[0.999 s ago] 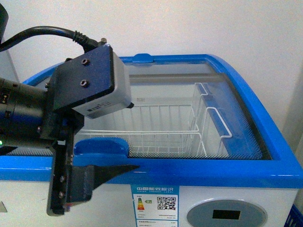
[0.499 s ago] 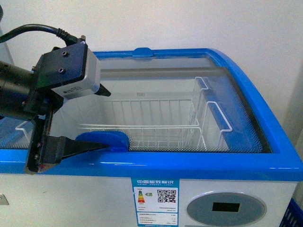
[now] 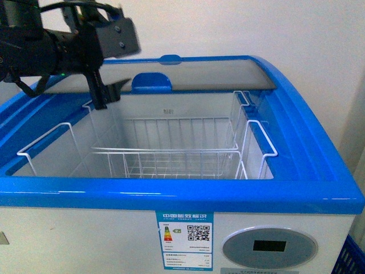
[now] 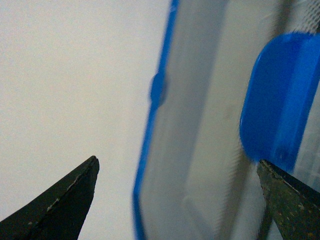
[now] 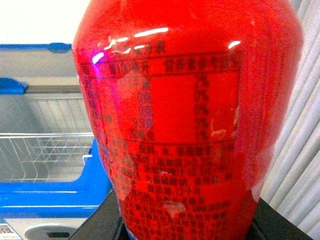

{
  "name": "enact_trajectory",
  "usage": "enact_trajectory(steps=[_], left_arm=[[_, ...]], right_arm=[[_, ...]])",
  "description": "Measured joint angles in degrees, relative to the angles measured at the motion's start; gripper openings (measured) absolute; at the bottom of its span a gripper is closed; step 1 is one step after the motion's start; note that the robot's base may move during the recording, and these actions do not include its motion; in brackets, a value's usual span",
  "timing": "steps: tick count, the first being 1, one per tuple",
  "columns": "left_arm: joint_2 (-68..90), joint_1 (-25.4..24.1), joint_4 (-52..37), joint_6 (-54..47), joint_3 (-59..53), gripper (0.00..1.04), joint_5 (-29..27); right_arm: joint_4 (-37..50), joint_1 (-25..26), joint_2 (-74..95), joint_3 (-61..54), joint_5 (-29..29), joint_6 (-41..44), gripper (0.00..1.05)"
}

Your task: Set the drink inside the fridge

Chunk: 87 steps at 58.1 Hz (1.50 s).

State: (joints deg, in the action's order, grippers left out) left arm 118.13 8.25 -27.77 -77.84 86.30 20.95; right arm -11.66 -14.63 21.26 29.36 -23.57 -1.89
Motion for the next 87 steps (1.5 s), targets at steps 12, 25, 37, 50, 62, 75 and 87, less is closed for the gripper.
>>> enact_trajectory(steps=[12,25,37,50,62,75,87], left_arm=[[-9.6,-3.0,-14.3,15.3,-8.5,0.97,-10.7],[-46.3,-10.6,6.0,51.2,-40.3,0.97,-10.0],[-77.5,-19.7,11.6,71.4,-66.3,0.79,-8.4],[-113.9,-21.2,26.5,76.7,-84.8,0.37,-8.6],[-117.7,-11.1,27.7,77.6,-85.4,0.03,-19.8],[-117.8,-8.5,27.8,77.7,-85.4,0.03,-20.8],[-117.8,-8.5,27.8,77.7,-85.4,0.03,-20.8]], right_arm=[[0.0,-0.1,0.0,0.0,0.2,0.0,0.37],[0.0,0.0,0.0,0.0,-0.2,0.0,0.37],[0.0,0.0,0.0,0.0,0.0,0.0,0.37],[-11.1,8.9,20.6,14.3,24.6,15.3,0.37],[-6.0,5.4,55.0,34.1,31.8,42.5,0.37],[-12.3,-0.7,78.1,54.4,25.4,62.2,0.37],[-14.9,-7.0,88.9,65.7,23.4,65.6,0.37]])
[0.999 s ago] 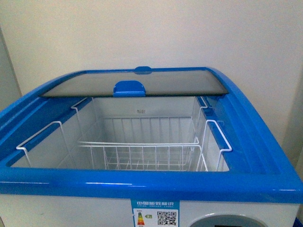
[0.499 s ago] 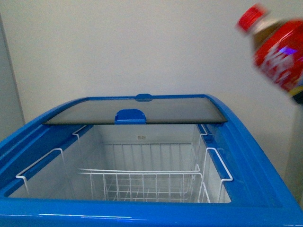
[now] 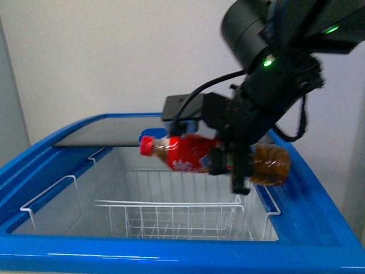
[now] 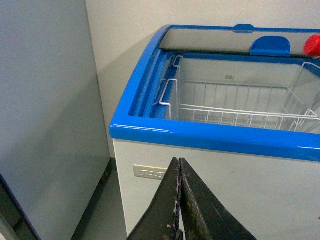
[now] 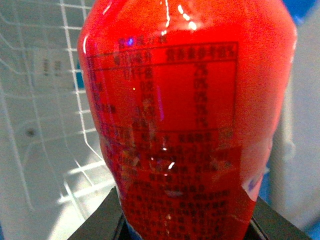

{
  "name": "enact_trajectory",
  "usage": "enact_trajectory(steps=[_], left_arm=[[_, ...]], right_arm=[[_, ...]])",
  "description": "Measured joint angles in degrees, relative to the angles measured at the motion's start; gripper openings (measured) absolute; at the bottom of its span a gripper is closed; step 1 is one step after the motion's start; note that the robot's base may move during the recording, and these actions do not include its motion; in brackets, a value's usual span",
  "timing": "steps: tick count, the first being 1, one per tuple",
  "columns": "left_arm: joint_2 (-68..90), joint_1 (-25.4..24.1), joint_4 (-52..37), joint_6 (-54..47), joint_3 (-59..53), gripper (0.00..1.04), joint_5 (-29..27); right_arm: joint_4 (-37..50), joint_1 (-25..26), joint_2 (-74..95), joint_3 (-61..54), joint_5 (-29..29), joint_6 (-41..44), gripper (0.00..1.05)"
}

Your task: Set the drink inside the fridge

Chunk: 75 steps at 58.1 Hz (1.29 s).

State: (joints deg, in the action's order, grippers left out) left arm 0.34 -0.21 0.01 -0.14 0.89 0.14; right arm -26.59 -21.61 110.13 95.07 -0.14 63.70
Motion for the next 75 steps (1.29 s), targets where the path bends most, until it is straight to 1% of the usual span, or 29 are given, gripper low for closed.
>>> enact_trajectory(steps=[14,22,28,30,35,37,38,45,46,51,55,58,60,63,64,66,68,75], left_arm=[[0.0,0.0,0.0,0.0,0.0,0.03,0.0],[0.0,0.0,0.0,0.0,0.0,0.03,0.0],[0.0,0.0,0.0,0.0,0.0,0.03,0.0],[0.0,0.0,0.0,0.0,0.0,0.03,0.0],[0.0,0.0,0.0,0.0,0.0,0.03,0.0],[0.0,0.0,0.0,0.0,0.0,0.03,0.0],[0.0,0.0,0.0,0.0,0.0,0.03,0.0],[0.0,0.0,0.0,0.0,0.0,0.03,0.0],[0.0,0.0,0.0,0.0,0.0,0.03,0.0],[0.0,0.0,0.0,0.0,0.0,0.03,0.0],[0.0,0.0,0.0,0.0,0.0,0.03,0.0],[0.0,0.0,0.0,0.0,0.0,0.03,0.0],[0.0,0.0,0.0,0.0,0.0,0.03,0.0],[0.0,0.0,0.0,0.0,0.0,0.03,0.0],[0.0,0.0,0.0,0.0,0.0,0.03,0.0],[0.0,0.0,0.0,0.0,0.0,0.03,0.0],[0.0,0.0,0.0,0.0,0.0,0.03,0.0],[0.0,0.0,0.0,0.0,0.0,0.03,0.0]], right_arm=[[-3.6,-5.9,9.5,4.9,-0.4,-1.0,0.37],[-2.0,-6.4,11.3,6.0,-0.4,-1.6,0.37],[-0.5,-6.7,12.0,6.1,-1.5,-1.6,0.37],[-0.1,-6.7,12.4,6.1,-1.6,-1.5,0.42],[2.8,-6.7,13.9,5.9,-1.9,-1.6,0.61],[2.9,-6.7,14.0,5.9,-1.5,-1.7,0.66],[3.0,-6.7,14.0,5.9,-1.3,-1.8,0.72],[1.9,-6.0,12.1,7.3,0.7,-2.9,0.96],[1.1,-5.6,11.4,8.1,1.5,-3.3,0.98],[-2.4,-3.1,8.0,12.3,3.5,-5.5,0.97],[-2.5,-0.8,5.5,15.3,2.9,-8.2,0.97],[-0.3,1.2,3.5,16.7,0.7,-10.9,0.97],[2.6,3.4,0.9,16.9,-4.0,-15.8,0.97],[5.6,5.9,-2.7,15.1,-8.1,-21.6,0.97],[6.6,7.0,-4.6,13.5,-9.8,-24.2,0.97],[7.0,8.0,-6.7,11.6,-11.3,-26.9,0.97],[6.5,9.9,-11.6,7.0,-12.7,-32.5,0.97],[4.6,15.2,-28.1,-7.6,-10.9,-45.8,0.97]])
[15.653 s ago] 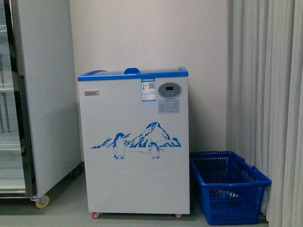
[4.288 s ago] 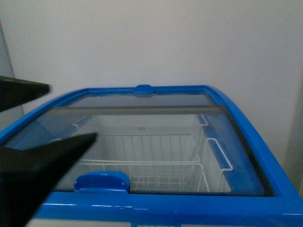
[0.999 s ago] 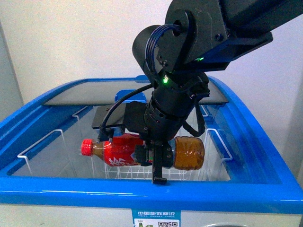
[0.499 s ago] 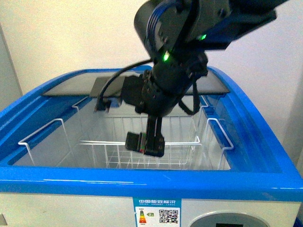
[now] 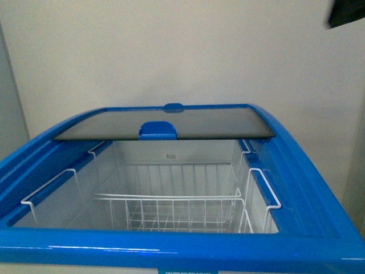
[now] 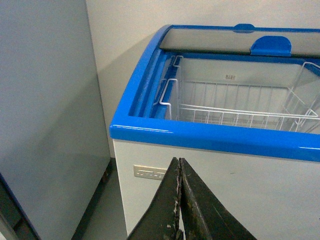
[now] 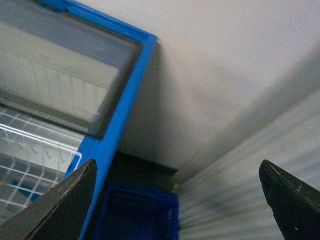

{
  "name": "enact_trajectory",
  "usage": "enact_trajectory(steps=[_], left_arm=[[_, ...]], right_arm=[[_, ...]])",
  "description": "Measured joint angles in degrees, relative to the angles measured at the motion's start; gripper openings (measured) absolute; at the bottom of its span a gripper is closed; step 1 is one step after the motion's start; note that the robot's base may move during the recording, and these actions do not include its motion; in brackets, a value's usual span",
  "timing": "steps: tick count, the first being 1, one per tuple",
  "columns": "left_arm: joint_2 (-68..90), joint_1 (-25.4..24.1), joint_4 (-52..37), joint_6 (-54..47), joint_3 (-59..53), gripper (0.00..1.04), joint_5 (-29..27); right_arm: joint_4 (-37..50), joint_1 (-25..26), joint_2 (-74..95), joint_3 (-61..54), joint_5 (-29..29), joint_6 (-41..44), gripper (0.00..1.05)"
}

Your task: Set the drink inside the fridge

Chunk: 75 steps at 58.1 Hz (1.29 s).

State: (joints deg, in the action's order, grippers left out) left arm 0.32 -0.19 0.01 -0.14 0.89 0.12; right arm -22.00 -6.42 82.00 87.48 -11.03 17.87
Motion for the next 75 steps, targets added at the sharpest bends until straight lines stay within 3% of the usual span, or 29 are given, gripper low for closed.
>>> enact_trajectory(steps=[5,10,19,26,35,75], left_arm=[[0.0,0.0,0.0,0.0,0.0,0.03,0.0],[0.0,0.0,0.0,0.0,0.0,0.03,0.0],[0.0,0.0,0.0,0.0,0.0,0.03,0.1],[0.0,0.1,0.0,0.0,0.0,0.03,0.0],[-0.1,0.1,0.0,0.0,0.0,0.03,-0.1],[-0.1,0.1,0.0,0.0,0.0,0.03,-0.1]], right_arm=[[-2.6,3.1,-15.0,-11.1,1.7,-8.1,0.97],[5.5,5.7,-33.9,-26.8,8.9,-12.8,0.84],[11.1,6.4,-58.9,-48.1,11.5,-15.7,0.64],[14.1,6.4,-65.3,-63.2,11.0,-16.9,0.38],[17.2,6.4,-69.6,-71.1,11.1,-17.1,0.03],[21.1,6.4,-77.5,-82.6,11.1,-17.2,0.03]])
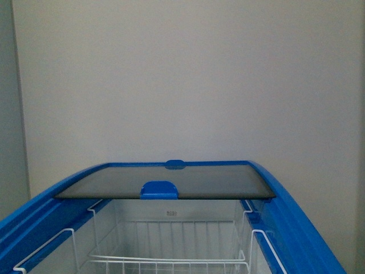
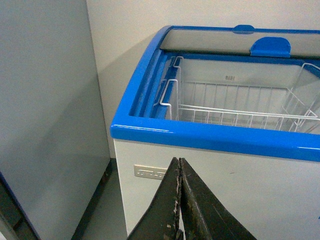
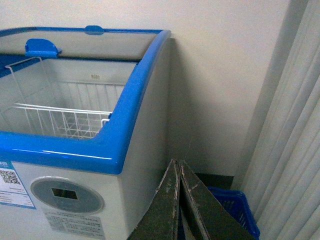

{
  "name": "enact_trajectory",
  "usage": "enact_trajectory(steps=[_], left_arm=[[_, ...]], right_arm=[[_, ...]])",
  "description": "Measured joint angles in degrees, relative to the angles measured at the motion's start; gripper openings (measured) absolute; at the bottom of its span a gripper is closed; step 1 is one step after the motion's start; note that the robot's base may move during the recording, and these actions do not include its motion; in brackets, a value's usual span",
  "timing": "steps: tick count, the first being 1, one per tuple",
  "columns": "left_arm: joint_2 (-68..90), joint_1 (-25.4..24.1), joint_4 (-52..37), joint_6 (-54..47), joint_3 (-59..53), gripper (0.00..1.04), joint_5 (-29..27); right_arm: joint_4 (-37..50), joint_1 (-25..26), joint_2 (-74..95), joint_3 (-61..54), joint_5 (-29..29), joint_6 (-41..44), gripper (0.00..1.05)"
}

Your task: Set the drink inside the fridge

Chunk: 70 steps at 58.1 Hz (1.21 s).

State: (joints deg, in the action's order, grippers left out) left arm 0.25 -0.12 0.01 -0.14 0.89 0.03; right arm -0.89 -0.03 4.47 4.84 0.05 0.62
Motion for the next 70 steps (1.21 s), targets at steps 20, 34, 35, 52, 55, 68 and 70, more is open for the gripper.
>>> enact_trajectory(steps=[20,34,35,52,55,68,70], left_arm=[[0.0,0.0,0.0,0.0,0.0,0.03,0.0],[0.0,0.0,0.0,0.0,0.0,0.03,0.0],[0.0,0.0,0.0,0.0,0.0,0.03,0.0],[0.0,0.0,0.0,0.0,0.0,0.33,0.0],[0.0,0.0,0.0,0.0,0.0,0.4,0.0],[0.0,0.0,0.0,0.0,0.0,0.96,0.0],[0.0,0.0,0.0,0.0,0.0,0.96,0.0]], right_arm=[[0.4,0.0,-1.7,-2.0,0.0,0.0,0.03],[0.7,0.0,-4.0,-3.9,0.0,0.0,0.03],[0.8,0.0,-4.0,-3.9,0.0,0.0,0.03],[0.8,0.0,-4.1,-3.9,0.0,0.0,0.33],[0.8,0.0,-4.1,-3.9,0.0,0.0,0.4],[0.8,0.0,-4.1,-3.9,0.0,0.0,0.97],[0.8,0.0,-4.1,-3.9,0.0,0.0,0.97]])
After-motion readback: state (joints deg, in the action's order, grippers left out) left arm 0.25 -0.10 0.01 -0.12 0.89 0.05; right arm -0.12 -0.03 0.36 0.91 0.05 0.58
